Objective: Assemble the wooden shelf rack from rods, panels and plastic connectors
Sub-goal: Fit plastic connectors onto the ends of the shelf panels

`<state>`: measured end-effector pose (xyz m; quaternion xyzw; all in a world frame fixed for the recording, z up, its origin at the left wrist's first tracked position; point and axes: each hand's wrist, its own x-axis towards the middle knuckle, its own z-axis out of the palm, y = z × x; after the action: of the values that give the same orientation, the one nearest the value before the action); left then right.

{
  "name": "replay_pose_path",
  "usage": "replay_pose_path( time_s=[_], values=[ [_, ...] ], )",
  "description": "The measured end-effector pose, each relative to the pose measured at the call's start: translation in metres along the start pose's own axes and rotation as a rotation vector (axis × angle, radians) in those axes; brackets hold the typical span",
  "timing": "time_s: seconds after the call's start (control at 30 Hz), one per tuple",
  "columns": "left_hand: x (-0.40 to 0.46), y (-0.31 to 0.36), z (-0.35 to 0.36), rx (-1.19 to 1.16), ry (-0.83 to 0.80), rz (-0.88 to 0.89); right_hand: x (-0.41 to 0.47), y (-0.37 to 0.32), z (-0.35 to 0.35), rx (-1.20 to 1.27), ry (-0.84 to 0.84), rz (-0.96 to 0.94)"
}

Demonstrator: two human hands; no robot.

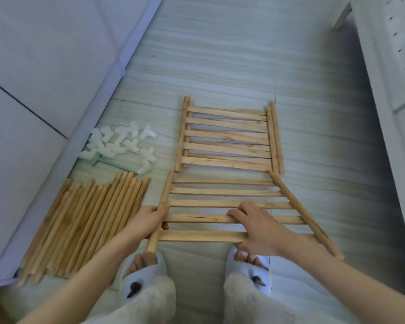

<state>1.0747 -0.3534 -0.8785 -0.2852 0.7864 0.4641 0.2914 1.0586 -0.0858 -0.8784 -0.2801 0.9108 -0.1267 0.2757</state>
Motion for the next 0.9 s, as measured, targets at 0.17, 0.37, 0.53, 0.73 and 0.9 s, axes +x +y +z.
replay_pose_path(
  time_s=[0.17,0.37,0.53,0.73,0.9],
  values=[
    [0.004,-0.008,0.002,0.034,-0.062,-0.046,-0.001,0.001,0.013,0.024,-0.030,0.022],
    [0.048,0.007,0.013,0.022,-0.040,0.032,0.032,0.028,0.015,-0.059,0.010,0.044],
    [0.083,0.012,0.020,0.034,-0.076,0.078,0.059,0.054,0.017,-0.150,-0.001,0.068],
    [0.116,0.020,0.022,-0.052,-0.113,0.056,0.098,0.071,0.018,-0.192,-0.011,0.133],
    [0.121,-0.001,0.022,-0.126,-0.112,-0.029,0.113,0.069,0.036,-0.170,-0.049,0.172]
  ],
)
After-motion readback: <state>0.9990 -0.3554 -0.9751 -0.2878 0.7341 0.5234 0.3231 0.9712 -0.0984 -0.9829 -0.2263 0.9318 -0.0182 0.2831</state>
